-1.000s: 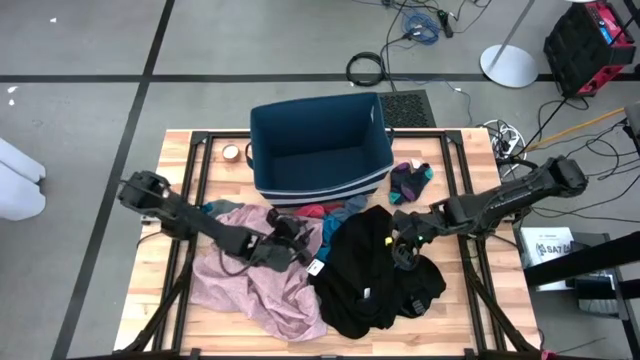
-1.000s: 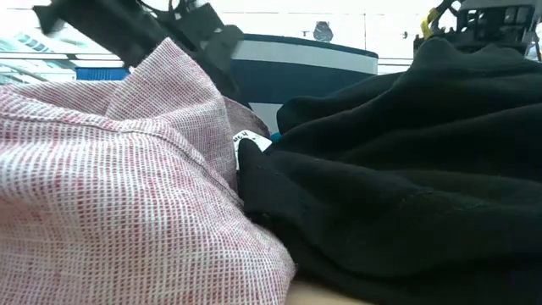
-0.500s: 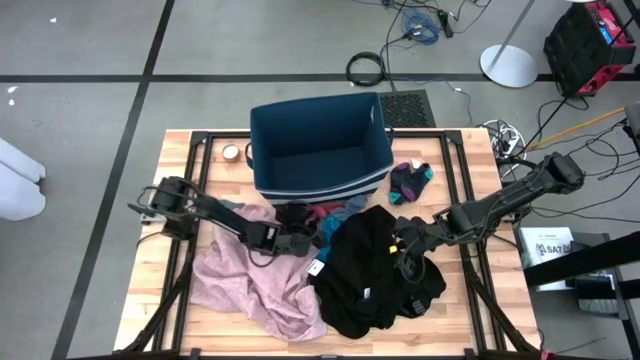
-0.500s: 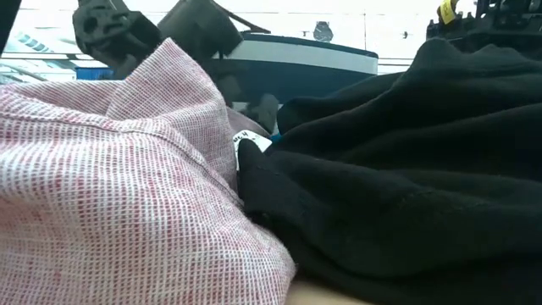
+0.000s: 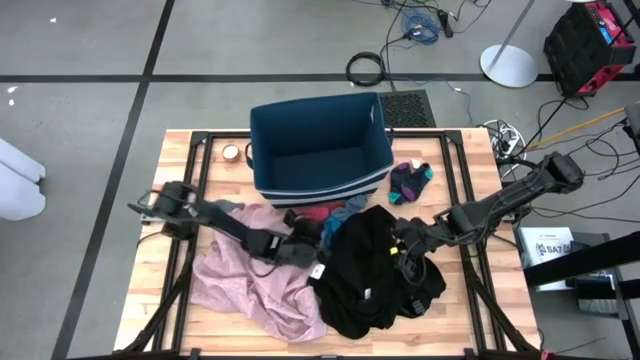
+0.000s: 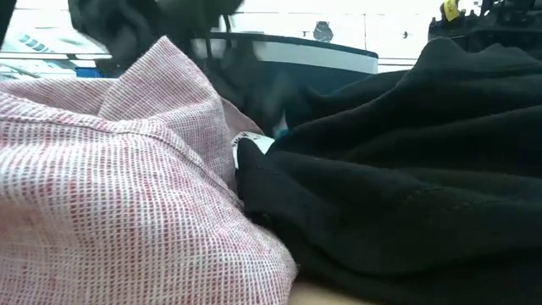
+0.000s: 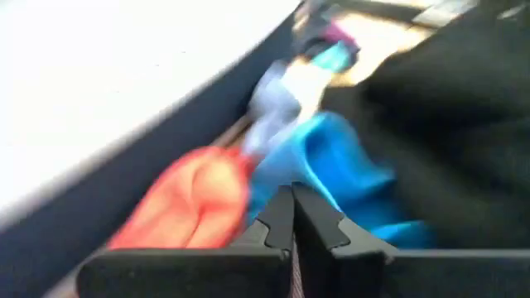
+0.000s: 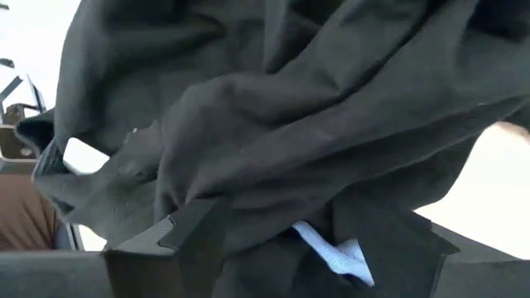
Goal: Sort clothes
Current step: Put the pink sock into the blue laundry bin
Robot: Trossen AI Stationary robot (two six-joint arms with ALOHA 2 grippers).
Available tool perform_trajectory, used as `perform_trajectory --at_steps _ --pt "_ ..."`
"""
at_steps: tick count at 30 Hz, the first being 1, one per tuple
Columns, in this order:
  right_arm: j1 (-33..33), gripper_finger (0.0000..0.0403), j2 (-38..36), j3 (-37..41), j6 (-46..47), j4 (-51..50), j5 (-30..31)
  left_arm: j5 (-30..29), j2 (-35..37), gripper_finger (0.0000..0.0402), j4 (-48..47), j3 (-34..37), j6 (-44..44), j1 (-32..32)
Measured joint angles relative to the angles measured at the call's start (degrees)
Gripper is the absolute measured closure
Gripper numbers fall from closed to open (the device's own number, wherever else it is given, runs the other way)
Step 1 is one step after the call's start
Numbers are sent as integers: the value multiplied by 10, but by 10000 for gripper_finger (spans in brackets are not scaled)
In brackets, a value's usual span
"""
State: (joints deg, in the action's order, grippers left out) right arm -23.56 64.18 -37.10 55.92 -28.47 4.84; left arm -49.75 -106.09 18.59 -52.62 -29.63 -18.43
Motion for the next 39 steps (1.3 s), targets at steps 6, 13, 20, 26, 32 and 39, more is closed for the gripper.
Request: perform_trajectory --at_steps 6,13,20,26,32,39 --pt "-10 165 0 0 -12 10 2 -43 136 399 -10 -1 187 -83" --pt "-11 165 0 0 -49 78 11 23 231 400 -77 -1 202 -102" --pt "-25 165 0 0 -52 95 8 308 274 400 -359 0 -82 -102" --pt "-24 165 0 0 -62 103 11 557 232 401 -358 0 -205 -118" --pt "-24 165 0 0 -63 103 11 583 196 396 -356 0 -245 -122" --pt "-24 165 0 0 -63 103 9 680 197 356 -305 0 -316 -125"
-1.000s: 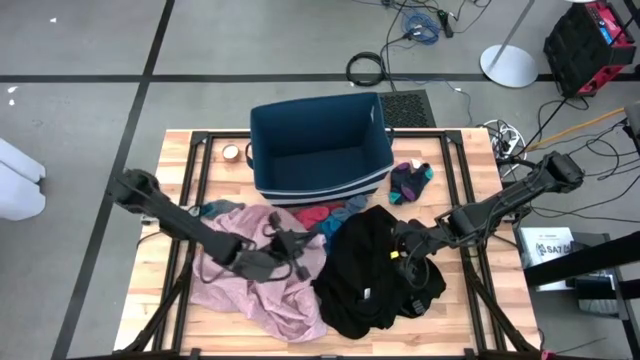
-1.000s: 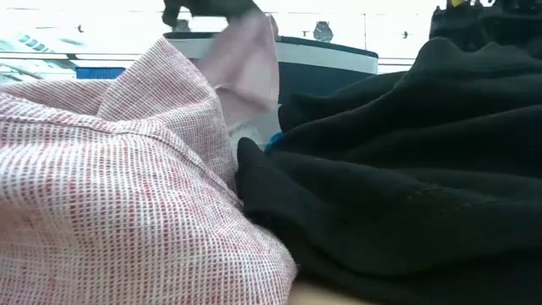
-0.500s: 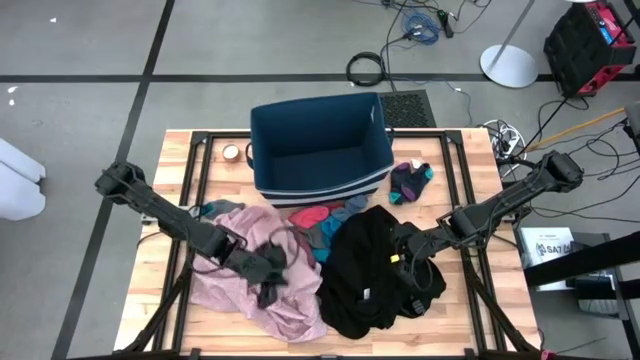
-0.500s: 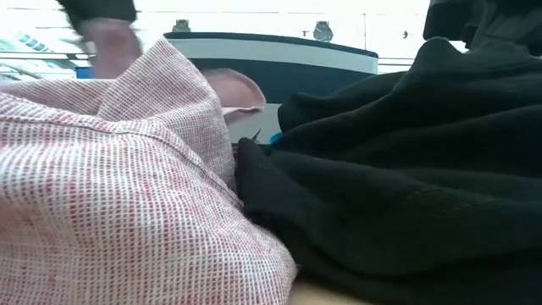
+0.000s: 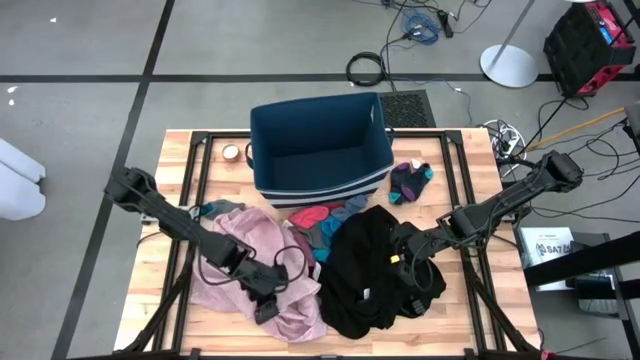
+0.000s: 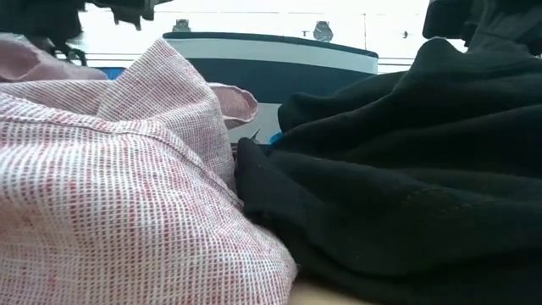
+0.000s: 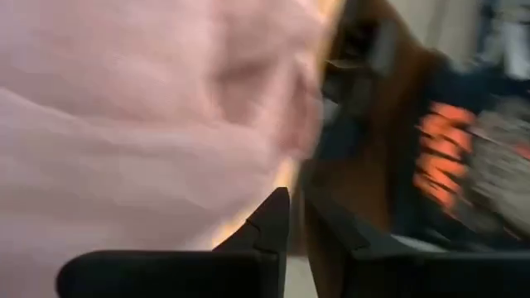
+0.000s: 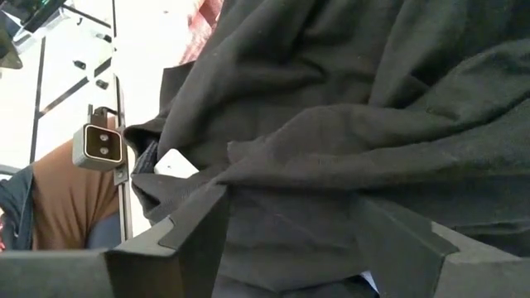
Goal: Sort clothes
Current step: Put the pink sock into the blue laundry bin
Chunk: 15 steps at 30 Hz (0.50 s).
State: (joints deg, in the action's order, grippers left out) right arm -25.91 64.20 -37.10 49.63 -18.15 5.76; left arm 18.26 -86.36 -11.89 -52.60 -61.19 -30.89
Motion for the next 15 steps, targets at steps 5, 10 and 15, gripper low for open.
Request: perform_trajectory --at_steps 5,10,15 --pt "0 165 0 0 -11 0 0 98 22 333 99 0 0 1" --pt "1 165 0 0 -21 0 3 35 73 326 212 -1 199 29" --pt "1 165 0 0 -22 0 3 -275 79 325 175 -1 344 68"
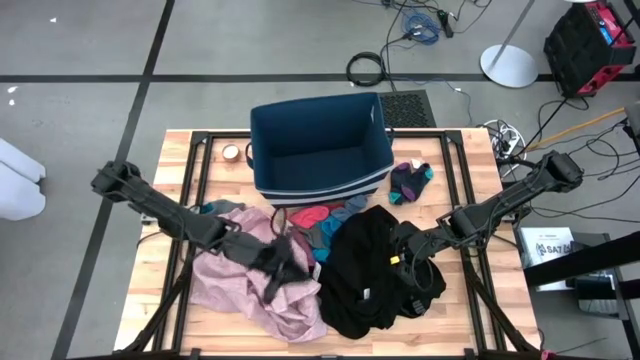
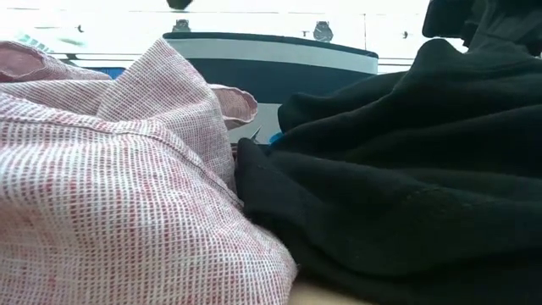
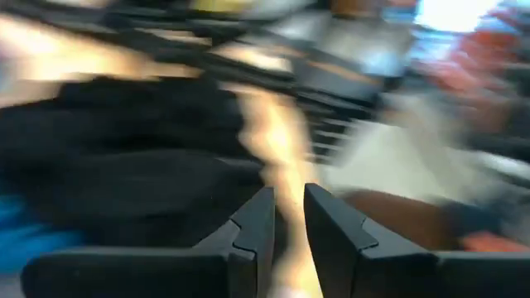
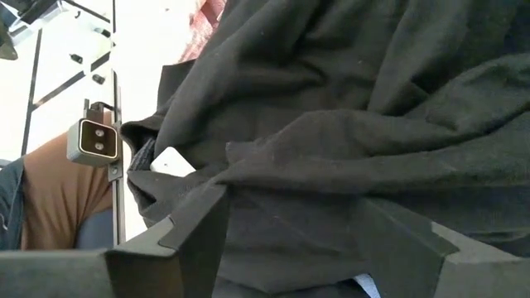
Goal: Sort clothes
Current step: Put the pink sock into the blue laundry bin
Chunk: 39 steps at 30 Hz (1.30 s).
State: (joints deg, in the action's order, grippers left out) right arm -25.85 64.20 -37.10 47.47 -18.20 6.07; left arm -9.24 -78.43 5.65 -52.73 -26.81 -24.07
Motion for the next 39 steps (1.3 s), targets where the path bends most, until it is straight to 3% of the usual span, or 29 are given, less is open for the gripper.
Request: perform_trajectory --at_steps 3,7,16,23,28,34,39 --pt "0 165 0 0 10 0 0 -104 -33 325 -38 0 -64 39" --pt "0 165 0 0 11 0 0 -187 -95 326 -61 1 -171 60" --pt "0 165 0 0 9 -1 1 -345 -214 372 -84 1 -172 65" --pt "0 165 0 0 11 -2 0 -350 -218 355 -99 1 -72 74" --pt "0 165 0 0 12 -2 0 -298 -217 290 -97 1 -30 94" --pt "0 165 0 0 17 -1 0 -318 -222 198 -102 1 3 125" --pt "0 165 0 0 25 -1 0 -282 -270 179 -107 0 -24 148"
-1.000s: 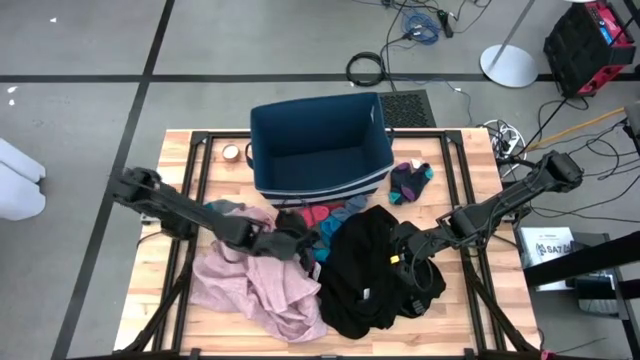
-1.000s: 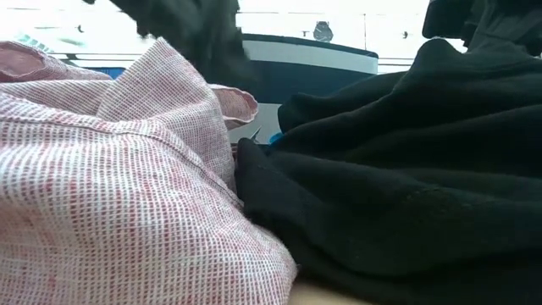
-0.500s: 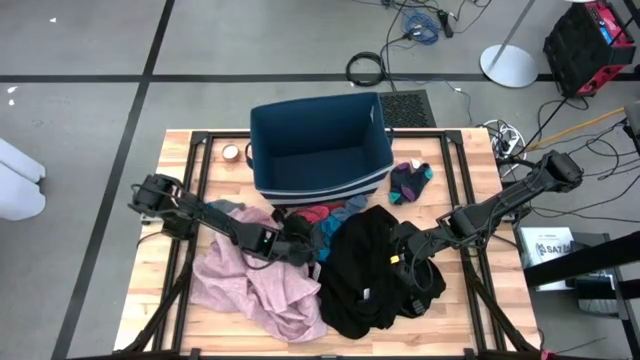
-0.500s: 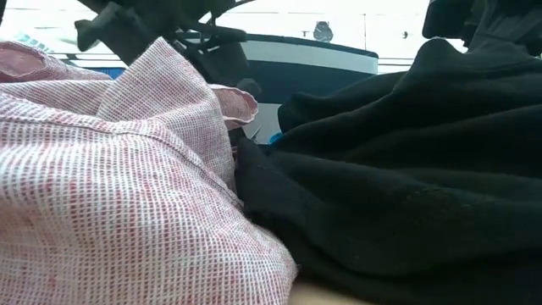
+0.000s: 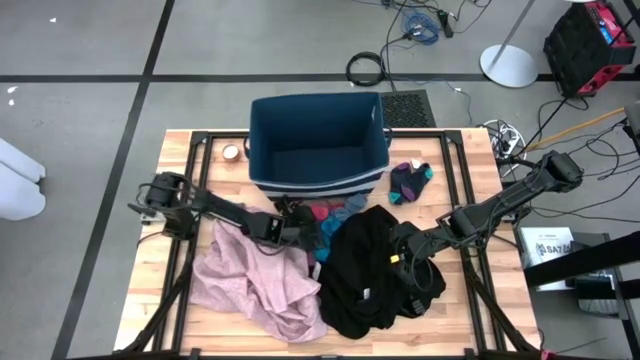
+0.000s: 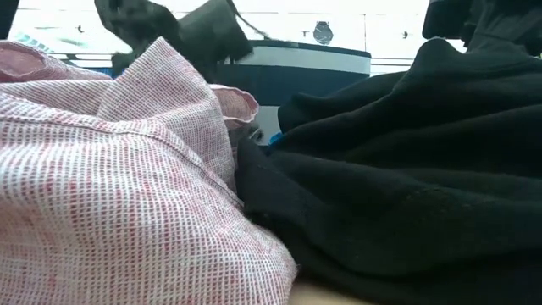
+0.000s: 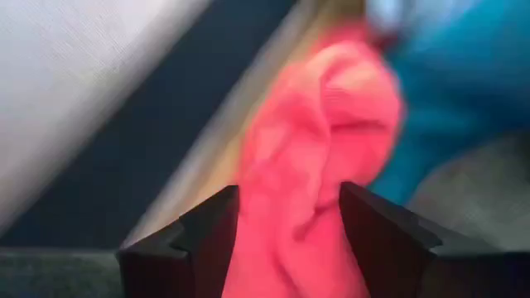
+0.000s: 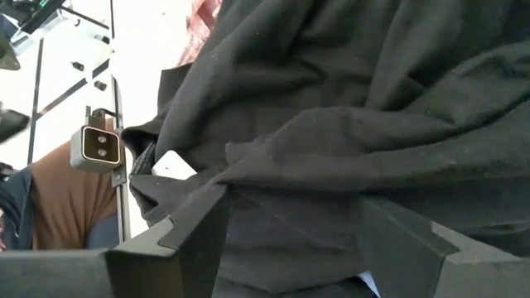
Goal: Sort clothes
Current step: Put the pink sock into the blue laundry bin
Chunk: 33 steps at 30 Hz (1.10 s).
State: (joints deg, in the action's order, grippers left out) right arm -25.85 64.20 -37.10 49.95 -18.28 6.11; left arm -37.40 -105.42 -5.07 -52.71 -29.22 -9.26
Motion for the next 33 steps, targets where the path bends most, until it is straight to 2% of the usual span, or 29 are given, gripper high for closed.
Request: perform_trajectory --at_steps 6,8,11,15,16,22,25,30,33 --pt "0 165 0 0 4 0 0 27 -60 181 14 -3 -70 7" --pt "0 165 0 0 4 0 0 31 -62 194 13 -3 -70 7" --pt "0 165 0 0 2 0 1 45 -55 248 10 -3 -65 4" --pt "0 165 0 0 1 0 8 49 -41 366 3 -1 -58 -2" --pt "0 165 0 0 1 0 12 49 -38 380 3 -1 -53 -4" --pt "-1 165 0 0 3 0 14 55 14 391 -16 4 -44 -30" --pt "-1 165 0 0 3 0 14 15 69 392 -5 2 -31 -54" --pt "-1 165 0 0 0 3 15 -57 159 392 8 2 46 -92" --pt "-1 165 0 0 -11 14 19 -75 205 392 12 2 89 -104"
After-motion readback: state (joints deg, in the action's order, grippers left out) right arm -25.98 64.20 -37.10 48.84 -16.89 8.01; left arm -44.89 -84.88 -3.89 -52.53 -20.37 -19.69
